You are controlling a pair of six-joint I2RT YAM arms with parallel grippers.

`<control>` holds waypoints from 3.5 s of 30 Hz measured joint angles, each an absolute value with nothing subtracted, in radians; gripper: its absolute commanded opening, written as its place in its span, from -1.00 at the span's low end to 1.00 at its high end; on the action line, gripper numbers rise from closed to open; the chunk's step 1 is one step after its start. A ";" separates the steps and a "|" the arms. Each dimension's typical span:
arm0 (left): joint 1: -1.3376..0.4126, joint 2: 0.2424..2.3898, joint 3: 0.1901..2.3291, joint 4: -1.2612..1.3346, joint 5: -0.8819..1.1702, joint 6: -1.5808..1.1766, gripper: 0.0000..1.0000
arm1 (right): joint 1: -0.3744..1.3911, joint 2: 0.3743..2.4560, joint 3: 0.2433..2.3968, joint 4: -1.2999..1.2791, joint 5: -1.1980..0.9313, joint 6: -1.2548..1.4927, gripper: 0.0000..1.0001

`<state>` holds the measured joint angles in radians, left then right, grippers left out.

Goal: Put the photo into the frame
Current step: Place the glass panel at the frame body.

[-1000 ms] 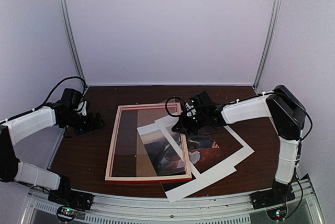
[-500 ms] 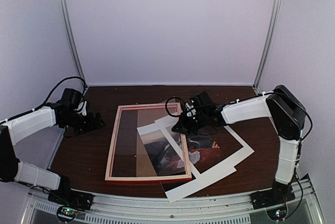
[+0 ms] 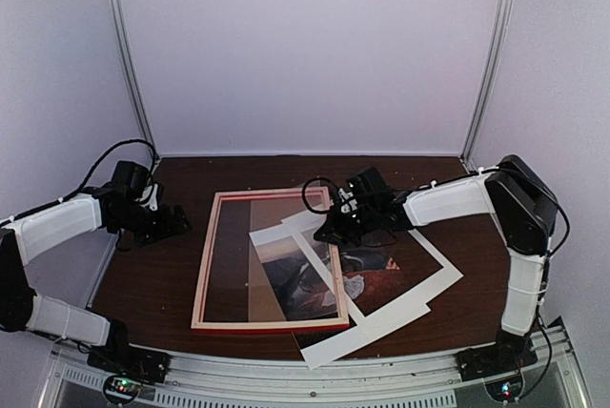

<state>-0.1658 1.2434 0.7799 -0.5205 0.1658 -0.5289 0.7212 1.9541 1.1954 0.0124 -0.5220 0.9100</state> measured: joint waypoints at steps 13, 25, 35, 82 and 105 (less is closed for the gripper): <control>-0.168 1.241 0.780 -0.521 0.166 -0.529 0.95 | 0.721 1.952 1.193 0.013 -0.522 0.910 -1.00; -0.168 1.240 0.780 -0.521 0.166 -0.529 0.95 | 0.724 1.952 1.207 0.012 -0.523 0.886 -1.00; -0.171 1.238 0.780 -0.521 0.167 -0.529 0.95 | 0.730 1.952 1.207 0.025 -0.529 0.866 -1.00; -0.228 1.354 0.791 -0.471 0.176 -0.554 0.95 | 0.735 1.985 1.250 0.096 -0.593 0.840 -0.72; -0.385 1.415 0.836 -0.448 0.176 -0.617 0.95 | 0.735 2.039 1.317 -0.024 -0.564 0.804 0.04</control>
<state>-0.3855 1.4151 0.8356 -0.4480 0.1757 -0.6167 0.7345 2.0388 1.3174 -0.0242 -0.5640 0.8043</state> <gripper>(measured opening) 0.976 0.467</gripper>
